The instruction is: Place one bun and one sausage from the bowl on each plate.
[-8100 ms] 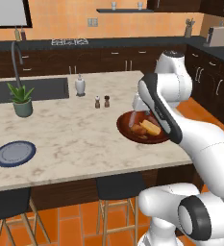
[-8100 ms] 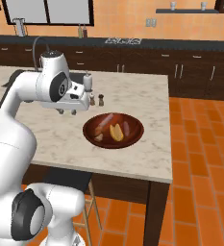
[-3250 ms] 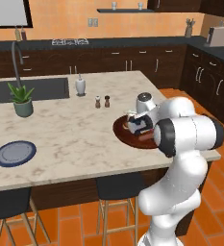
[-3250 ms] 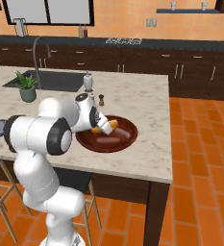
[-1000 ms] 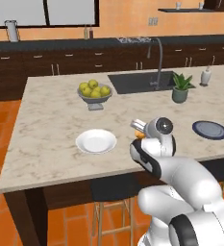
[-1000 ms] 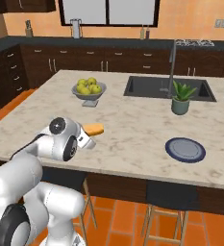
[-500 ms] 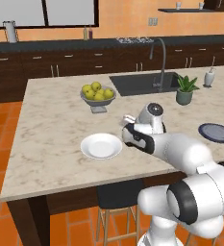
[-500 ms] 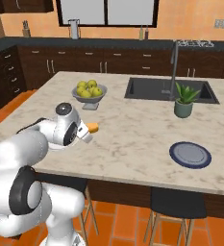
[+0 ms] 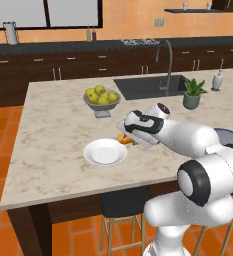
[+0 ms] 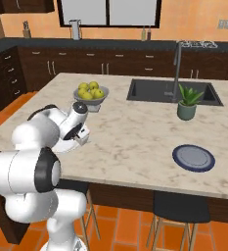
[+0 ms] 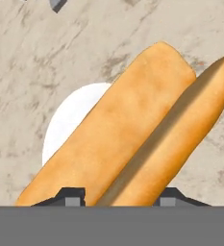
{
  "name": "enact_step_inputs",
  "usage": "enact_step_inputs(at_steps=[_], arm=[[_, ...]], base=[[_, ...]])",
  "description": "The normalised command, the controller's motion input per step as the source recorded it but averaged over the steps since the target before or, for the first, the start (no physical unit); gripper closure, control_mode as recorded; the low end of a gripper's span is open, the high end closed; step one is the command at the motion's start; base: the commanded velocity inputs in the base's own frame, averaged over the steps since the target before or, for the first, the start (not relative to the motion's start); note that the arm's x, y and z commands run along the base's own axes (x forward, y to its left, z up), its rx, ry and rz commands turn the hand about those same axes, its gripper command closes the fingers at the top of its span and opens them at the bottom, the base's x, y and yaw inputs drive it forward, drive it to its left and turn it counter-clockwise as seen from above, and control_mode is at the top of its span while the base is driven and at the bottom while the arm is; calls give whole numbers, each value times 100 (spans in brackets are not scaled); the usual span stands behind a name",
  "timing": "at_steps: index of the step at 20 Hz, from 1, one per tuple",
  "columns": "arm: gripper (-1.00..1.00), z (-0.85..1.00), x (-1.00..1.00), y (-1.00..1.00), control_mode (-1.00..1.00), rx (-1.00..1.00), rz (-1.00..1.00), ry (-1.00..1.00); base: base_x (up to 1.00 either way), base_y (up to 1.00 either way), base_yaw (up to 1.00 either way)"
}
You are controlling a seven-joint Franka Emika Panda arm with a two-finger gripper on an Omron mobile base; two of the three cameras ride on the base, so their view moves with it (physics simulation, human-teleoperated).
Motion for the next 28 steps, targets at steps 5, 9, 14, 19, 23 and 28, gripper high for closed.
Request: enact_step_inputs(at_steps=[5,9,14,19,23,28], arm=[[100,-22,71,69,-100,-1,0,10],[100,-72,34,11,-100,1,0,14],[-100,-43,38,51,-100,2,0,18],[-100,-32,13,37,-100,0,0,14],[-100,0,0,13,-100,3,-1,-1],[-100,6,-16,27,-100,15,-12,6]], base=[[0,0,0],[0,0,0],[0,0,0],[0,0,0],[0,0,0],[0,0,0]])
